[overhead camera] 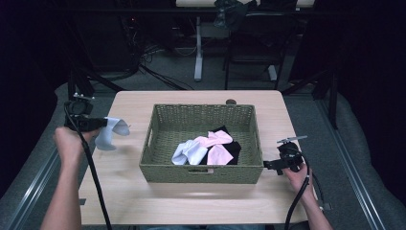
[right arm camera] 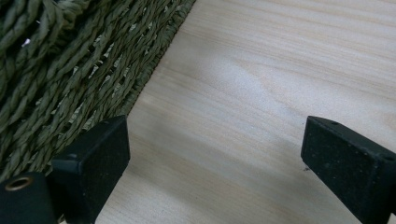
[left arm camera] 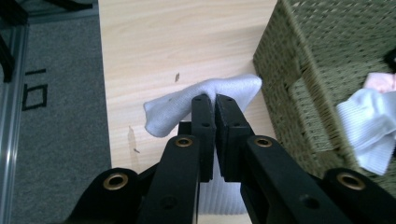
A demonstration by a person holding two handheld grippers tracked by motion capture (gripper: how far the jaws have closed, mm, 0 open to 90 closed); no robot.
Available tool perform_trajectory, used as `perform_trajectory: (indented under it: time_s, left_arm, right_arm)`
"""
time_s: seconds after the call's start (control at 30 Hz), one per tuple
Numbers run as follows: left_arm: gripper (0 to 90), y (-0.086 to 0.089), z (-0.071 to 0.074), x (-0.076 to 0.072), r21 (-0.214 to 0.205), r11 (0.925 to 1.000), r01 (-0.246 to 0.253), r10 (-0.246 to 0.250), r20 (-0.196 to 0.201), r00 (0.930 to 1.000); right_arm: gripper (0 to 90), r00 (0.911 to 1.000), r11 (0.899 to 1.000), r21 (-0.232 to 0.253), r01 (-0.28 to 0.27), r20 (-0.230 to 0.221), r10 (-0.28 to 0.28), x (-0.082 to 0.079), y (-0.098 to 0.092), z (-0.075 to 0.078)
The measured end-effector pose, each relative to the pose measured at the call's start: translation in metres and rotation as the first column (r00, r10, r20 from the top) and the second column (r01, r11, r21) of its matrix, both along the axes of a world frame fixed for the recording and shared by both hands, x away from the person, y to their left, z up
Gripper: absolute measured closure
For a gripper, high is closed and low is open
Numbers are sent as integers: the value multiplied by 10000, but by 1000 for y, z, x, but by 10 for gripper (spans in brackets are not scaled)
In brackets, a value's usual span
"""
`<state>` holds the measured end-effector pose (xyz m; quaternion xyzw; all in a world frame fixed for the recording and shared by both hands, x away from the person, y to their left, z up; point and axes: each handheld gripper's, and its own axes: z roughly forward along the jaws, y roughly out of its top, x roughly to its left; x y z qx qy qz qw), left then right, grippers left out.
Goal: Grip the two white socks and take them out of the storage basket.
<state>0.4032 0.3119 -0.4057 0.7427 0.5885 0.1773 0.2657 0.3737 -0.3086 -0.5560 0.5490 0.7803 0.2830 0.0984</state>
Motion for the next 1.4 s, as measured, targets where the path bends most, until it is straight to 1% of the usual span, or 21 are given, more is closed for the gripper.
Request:
perform_trajectory:
  time_s: [0.07,0.23,0.27,0.3,0.4,0.5,0.6,0.73,0.8,0.87,0.9,0.93,0.97,1.03,1.1,1.13,1.2,1.27,1.3,1.33,1.4]
  left_arm:
    - [873,0,-12,0,36,10000,-27,28,-81,10000]
    - [872,0,-39,-1,-144,9998,-103,99,-285,9995]
    - [872,0,-44,-1,-183,9998,-81,74,-411,9991]
    - [872,-1,-50,-1,-209,9997,-97,87,-468,9989]
    - [870,-1,-65,-1,-243,9996,-156,139,-684,9976]
    - [865,0,-78,0,-307,9994,-181,148,-1045,9944]
    - [855,0,-90,0,-420,9988,-241,188,-1230,9922]
    - [823,2,-99,-1,-630,9975,-316,225,-1408,9898]
    - [739,4,-99,-2,-811,9958,-420,288,-1581,9870]
    - [619,5,-97,-4,-866,9950,-503,370,-1490,9881]
    - [562,6,-94,-6,-906,9947,-494,347,-1567,9870]
    - [487,6,-91,-8,-934,9940,-570,438,-1373,9896]
    - [423,6,-88,-9,-879,9943,-602,476,-1390,9891]
    - [305,7,-81,-12,-871,9940,-658,548,-1234,9908]
    - [237,6,-71,-16,-986,9936,-543,443,-1009,9939]
    - [181,6,-65,-17,-973,9940,-492,405,-895,9952]
    - [145,3,-56,-20,-1041,9940,-341,284,-552,9981]
    - [89,0,-48,-22,-984,9949,-208,163,-468,9988]
    - [62,-4,-40,-23,-999,9949,-115,85,-299,9995]
    - [41,-5,-37,-24,-963,9953,-70,54,-175,9998]
    - [14,-11,-26,-25,-923,9957,123,-126,-26,9999]
  right_arm:
    - [76,10000,10000,-3,-3,4,3,0,0,0]
    - [76,10000,10000,-22,3,-6,-3,0,0,0]
    - [76,9999,9999,73,89,60,-90,0,0,-1]
    - [76,10000,10000,-18,37,7,-37,0,0,0]
    - [76,10000,10000,-12,-18,-25,18,-1,-1,0]
    - [76,10000,10000,-10,-7,-16,7,-1,-1,0]
    - [76,10000,10000,-18,36,-7,-36,-1,-1,0]
    - [76,10000,10000,-32,-19,-31,18,-1,-1,0]
    - [76,10000,10000,-23,-9,-22,9,-1,-1,0]
    - [76,10000,10000,-16,27,2,-27,-1,-2,0]
    - [76,10000,10000,-7,30,-7,-30,-1,-2,0]
    - [76,10000,10000,8,40,-5,-40,-1,-2,0]
    - [76,10000,10000,9,39,-4,-39,-1,-2,0]
    - [76,10000,10000,-28,38,2,-38,-1,-2,0]
    - [76,10000,10000,-16,28,13,-28,-1,-1,0]
    - [76,10000,10000,-16,32,11,-32,-1,-1,0]
    - [76,10000,10000,8,20,15,-20,-1,-1,0]
    - [76,10000,10000,28,7,4,-7,-1,-1,0]
    - [76,10000,10000,21,23,8,-23,-1,-1,0]
    - [76,10000,10000,17,24,3,-24,-1,-1,0]
    - [76,10000,10000,-24,31,8,-31,-1,-1,0]
